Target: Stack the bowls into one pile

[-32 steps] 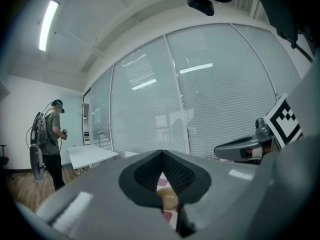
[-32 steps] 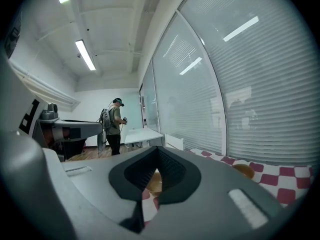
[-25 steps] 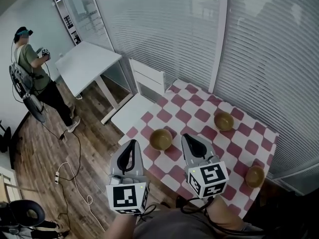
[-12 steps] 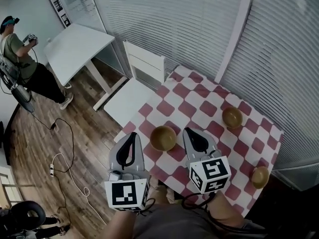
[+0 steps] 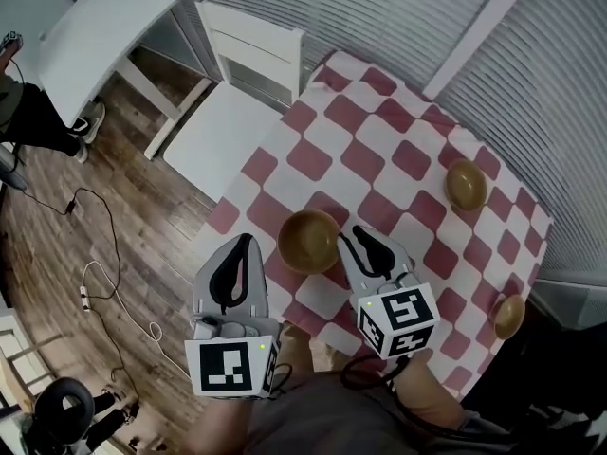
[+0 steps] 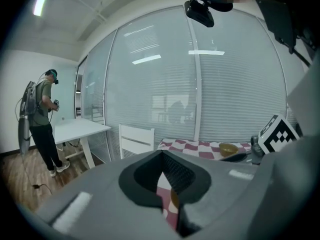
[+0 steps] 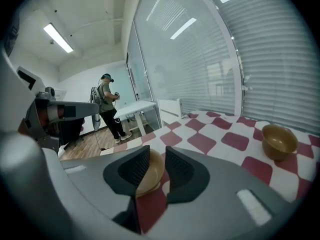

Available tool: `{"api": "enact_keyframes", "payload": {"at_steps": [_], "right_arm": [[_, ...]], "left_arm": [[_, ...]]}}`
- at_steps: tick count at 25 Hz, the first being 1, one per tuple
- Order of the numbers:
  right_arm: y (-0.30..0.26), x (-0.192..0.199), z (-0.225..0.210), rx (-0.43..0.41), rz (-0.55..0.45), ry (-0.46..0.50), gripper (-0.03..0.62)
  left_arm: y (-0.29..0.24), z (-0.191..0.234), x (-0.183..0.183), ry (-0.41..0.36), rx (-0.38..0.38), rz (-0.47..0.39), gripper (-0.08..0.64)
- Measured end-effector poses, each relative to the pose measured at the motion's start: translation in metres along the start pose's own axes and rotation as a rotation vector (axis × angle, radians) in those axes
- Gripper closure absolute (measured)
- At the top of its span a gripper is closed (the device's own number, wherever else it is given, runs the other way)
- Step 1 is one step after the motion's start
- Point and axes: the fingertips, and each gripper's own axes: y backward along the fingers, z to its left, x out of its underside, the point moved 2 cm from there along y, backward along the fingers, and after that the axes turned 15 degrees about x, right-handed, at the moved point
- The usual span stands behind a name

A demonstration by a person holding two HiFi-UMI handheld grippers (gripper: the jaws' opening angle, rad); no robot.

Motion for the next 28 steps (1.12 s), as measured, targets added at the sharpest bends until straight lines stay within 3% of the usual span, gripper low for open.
{"api": "enact_keyframes", "payload": {"at_steps": [14,22,28], "right_arm": [[-0.028,0.046,0.001,0.055,0.107,-0.018,0.501],[-0.032,0.049,0.000,0.086,0.117,-0.037,0.540],[-0.025,0.036,0.001,0.078,0.093,-0.132,0.555]], "left_arm": [[-0.017,0.019,0.041,0.051,0.021,0.065,0.560],[-0.020,0.020,0.041,0.040,0.048,0.070,0.560],[-0.021,0.019,0.027,0.015,0.074,0.046,0.560]]}}
